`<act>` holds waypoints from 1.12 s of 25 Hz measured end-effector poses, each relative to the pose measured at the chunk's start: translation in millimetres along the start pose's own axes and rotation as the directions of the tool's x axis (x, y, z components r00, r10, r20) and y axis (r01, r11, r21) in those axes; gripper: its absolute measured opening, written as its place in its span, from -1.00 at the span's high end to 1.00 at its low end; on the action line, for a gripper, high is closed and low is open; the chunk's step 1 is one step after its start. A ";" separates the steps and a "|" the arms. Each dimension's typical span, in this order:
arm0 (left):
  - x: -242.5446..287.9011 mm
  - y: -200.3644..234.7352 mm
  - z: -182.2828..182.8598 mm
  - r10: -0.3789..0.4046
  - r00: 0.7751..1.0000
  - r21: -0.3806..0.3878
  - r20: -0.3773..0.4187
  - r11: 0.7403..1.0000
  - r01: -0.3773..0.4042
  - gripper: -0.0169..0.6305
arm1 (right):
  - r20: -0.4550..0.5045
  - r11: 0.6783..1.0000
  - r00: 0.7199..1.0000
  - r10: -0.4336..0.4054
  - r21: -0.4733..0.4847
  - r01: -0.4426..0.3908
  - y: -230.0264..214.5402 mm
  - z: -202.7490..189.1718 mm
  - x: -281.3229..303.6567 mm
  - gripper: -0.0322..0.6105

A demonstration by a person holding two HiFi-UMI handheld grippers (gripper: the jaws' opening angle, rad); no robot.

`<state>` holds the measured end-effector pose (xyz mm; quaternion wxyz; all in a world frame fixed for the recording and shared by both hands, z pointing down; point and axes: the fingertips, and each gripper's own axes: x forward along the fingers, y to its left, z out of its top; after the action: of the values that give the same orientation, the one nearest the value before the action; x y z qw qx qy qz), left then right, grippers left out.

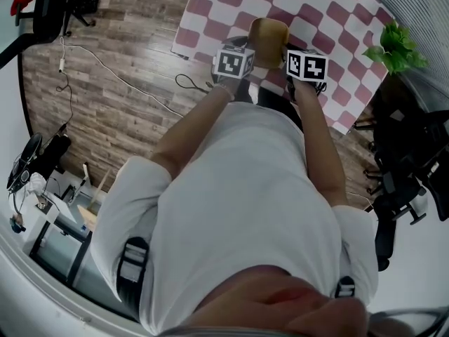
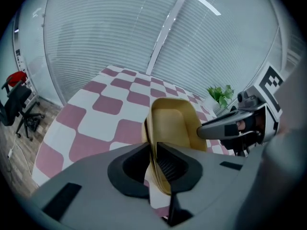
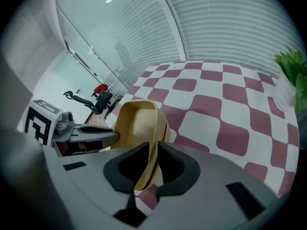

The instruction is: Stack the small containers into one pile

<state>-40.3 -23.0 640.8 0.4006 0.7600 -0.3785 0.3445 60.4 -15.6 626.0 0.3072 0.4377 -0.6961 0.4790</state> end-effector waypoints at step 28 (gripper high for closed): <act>-12.2 6.0 42.6 0.019 0.991 0.117 0.133 0.992 -0.035 0.81 | 0.175 0.997 0.984 -0.041 -0.061 0.053 -8.0 28.0 -1.7 0.76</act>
<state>-41.7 -58.7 614.0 0.3239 0.7985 -0.3930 0.3210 68.1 -42.5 617.9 0.2708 0.4837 -0.7251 0.4085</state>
